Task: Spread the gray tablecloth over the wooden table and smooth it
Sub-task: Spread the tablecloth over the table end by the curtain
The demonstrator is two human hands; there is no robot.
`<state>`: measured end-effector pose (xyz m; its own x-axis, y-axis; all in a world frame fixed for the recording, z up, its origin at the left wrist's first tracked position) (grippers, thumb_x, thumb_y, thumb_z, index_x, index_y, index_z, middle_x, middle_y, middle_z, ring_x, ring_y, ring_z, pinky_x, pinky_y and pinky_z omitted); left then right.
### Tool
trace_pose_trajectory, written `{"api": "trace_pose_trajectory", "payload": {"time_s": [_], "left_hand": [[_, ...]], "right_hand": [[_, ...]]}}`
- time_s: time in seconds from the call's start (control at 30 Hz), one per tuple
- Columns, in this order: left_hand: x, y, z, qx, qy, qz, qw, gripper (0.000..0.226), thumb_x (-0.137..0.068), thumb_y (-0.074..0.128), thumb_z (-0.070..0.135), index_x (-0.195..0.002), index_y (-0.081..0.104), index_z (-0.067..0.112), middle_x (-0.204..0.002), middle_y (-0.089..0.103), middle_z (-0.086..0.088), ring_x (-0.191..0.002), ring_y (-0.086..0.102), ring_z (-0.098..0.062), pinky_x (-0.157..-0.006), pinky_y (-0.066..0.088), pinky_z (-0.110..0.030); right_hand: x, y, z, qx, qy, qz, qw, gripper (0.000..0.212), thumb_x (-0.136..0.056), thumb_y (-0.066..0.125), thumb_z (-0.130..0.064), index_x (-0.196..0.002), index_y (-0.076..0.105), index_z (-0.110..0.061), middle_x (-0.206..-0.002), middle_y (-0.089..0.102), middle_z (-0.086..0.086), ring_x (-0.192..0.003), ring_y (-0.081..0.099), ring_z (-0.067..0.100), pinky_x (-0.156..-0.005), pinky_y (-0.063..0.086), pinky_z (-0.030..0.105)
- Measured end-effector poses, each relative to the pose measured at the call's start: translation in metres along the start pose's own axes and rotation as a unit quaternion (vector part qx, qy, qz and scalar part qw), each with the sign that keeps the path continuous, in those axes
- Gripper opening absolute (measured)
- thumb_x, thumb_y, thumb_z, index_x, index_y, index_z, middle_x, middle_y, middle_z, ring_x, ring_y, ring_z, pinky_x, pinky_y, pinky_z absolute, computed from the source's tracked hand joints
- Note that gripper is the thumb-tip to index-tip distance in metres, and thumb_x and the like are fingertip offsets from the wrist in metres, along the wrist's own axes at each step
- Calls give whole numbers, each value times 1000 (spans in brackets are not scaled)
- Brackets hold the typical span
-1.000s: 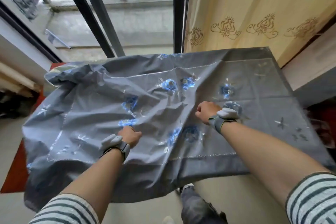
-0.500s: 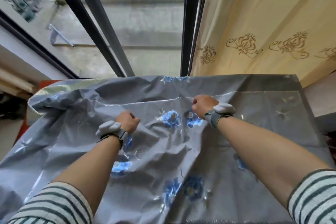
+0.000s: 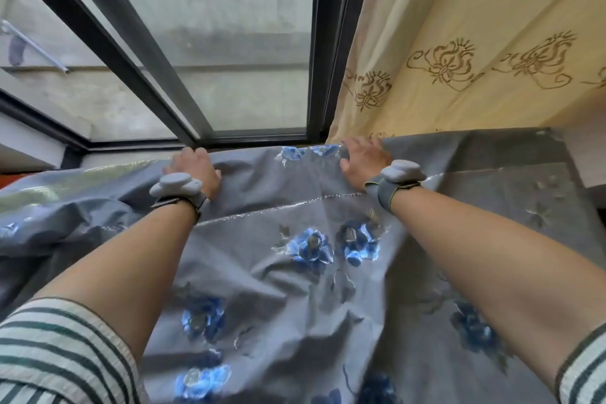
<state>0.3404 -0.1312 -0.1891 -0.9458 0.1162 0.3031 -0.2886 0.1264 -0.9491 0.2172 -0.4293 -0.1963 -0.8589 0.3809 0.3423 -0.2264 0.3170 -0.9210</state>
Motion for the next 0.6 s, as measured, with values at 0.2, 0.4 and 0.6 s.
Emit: {"api": "trace_pose_trajectory", "payload": {"time_s": [0.2, 0.4, 0.6], "left_hand": [[-31, -6, -8, 41, 62, -16, 997, 16, -89, 53, 26, -88, 62, 13, -96, 67, -19, -87, 62, -39, -74, 51, -39], [-70, -32, -17, 101, 28, 64, 992, 15, -87, 56, 22, -89, 62, 8, -94, 67, -24, -88, 62, -41, -68, 43, -35], [-82, -13, -20, 113, -22, 59, 992, 19, -84, 53, 11, -101, 60, 8, -101, 65, -28, -96, 61, -44, -76, 46, -41]], "right_hand": [[-24, -18, -8, 17, 9, -30, 999, 28, -93, 53, -20, -117, 66, -17, -124, 60, 13, -113, 55, 32, -79, 38, 30], [-39, -41, -14, -13, 49, 25, 998, 23, -93, 56, -18, -110, 72, -19, -118, 66, 11, -109, 59, 32, -72, 35, 27], [-39, -20, -12, -74, 51, 25, 996, 41, -89, 59, -17, -130, 56, -21, -133, 51, 13, -116, 54, 33, -92, 43, 35]]}}
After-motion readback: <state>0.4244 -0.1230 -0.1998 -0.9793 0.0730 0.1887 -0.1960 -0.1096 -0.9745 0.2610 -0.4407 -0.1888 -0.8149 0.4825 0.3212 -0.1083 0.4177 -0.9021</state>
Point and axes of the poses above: each hand's wrist, its own x-axis away from the middle knuckle, its own y-axis out of the palm, z = x × y, the point moved 8 cm from there along -x, towards the middle knuckle
